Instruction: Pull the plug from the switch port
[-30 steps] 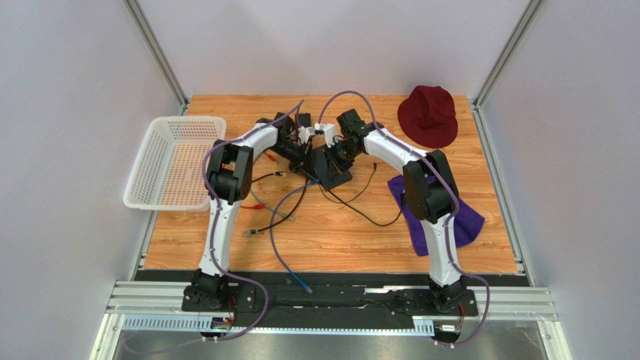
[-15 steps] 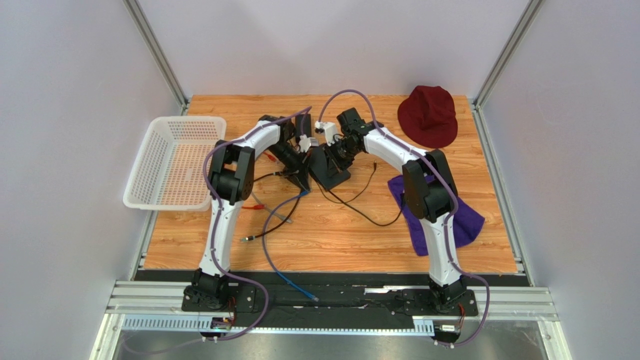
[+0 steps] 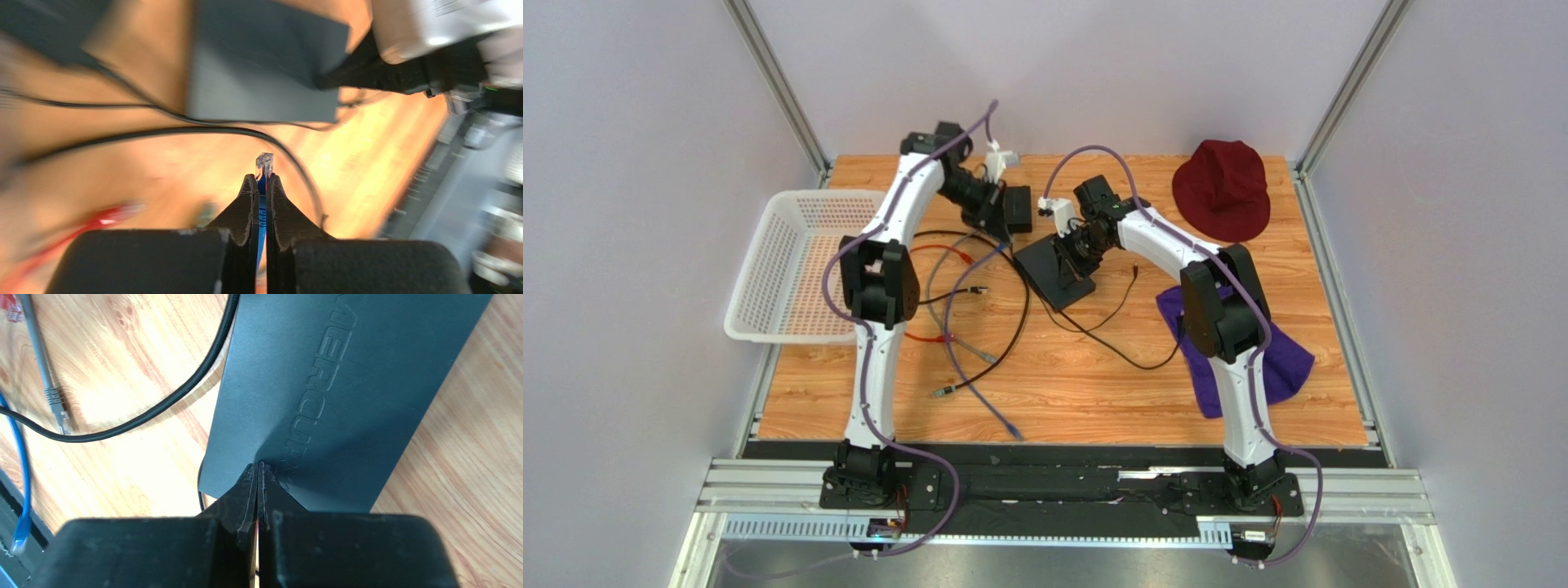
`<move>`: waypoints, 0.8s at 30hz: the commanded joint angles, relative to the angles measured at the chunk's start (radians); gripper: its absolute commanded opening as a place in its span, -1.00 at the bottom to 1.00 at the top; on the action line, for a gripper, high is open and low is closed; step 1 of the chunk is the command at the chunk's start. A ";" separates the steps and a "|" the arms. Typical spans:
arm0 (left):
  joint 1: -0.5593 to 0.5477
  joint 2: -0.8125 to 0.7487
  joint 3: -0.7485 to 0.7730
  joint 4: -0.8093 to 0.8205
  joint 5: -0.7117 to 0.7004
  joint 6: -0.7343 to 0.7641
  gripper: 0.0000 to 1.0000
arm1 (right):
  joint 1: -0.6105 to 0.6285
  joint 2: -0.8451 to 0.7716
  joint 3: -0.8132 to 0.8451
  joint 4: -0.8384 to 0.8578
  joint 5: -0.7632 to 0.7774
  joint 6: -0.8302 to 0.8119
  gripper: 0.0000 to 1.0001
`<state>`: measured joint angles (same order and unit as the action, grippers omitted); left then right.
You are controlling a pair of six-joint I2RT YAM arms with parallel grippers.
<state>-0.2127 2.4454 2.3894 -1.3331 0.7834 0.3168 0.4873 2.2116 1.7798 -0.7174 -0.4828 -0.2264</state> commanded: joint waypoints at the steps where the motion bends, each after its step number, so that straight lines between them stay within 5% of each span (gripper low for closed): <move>1: 0.045 -0.036 0.175 -0.297 -0.117 0.157 -1.00 | -0.010 0.076 -0.002 -0.048 0.111 -0.045 -1.00; 8: 0.019 -0.080 0.102 -0.080 -0.580 0.310 -1.00 | -0.013 0.095 0.043 -0.047 0.112 -0.059 -1.00; 14: -0.016 -0.020 0.097 0.129 -0.841 0.412 -0.97 | -0.024 0.097 0.073 -0.048 0.125 -0.057 -1.00; 15: -0.017 -0.013 0.097 0.185 -0.874 0.395 -0.88 | -0.027 0.094 0.073 -0.048 0.128 -0.053 -1.00; 17: -0.019 -0.017 0.097 0.231 -0.929 0.358 -0.23 | -0.033 0.080 0.067 -0.047 0.131 -0.051 -1.00; 19: -0.016 -0.036 0.102 0.261 -0.928 0.269 0.17 | -0.033 0.068 0.063 -0.045 0.135 -0.053 -1.00; 22: -0.011 -0.075 0.100 0.264 -0.860 0.154 0.55 | -0.035 0.040 0.059 -0.040 0.135 -0.048 -1.00; 24: -0.008 -0.109 0.097 0.268 -0.800 0.061 0.58 | -0.035 0.022 0.063 -0.040 0.142 -0.045 -1.00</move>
<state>-0.2340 2.4260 2.4802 -1.1187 -0.0574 0.5606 0.4763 2.2490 1.8523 -0.7666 -0.4633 -0.2405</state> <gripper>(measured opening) 0.774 0.005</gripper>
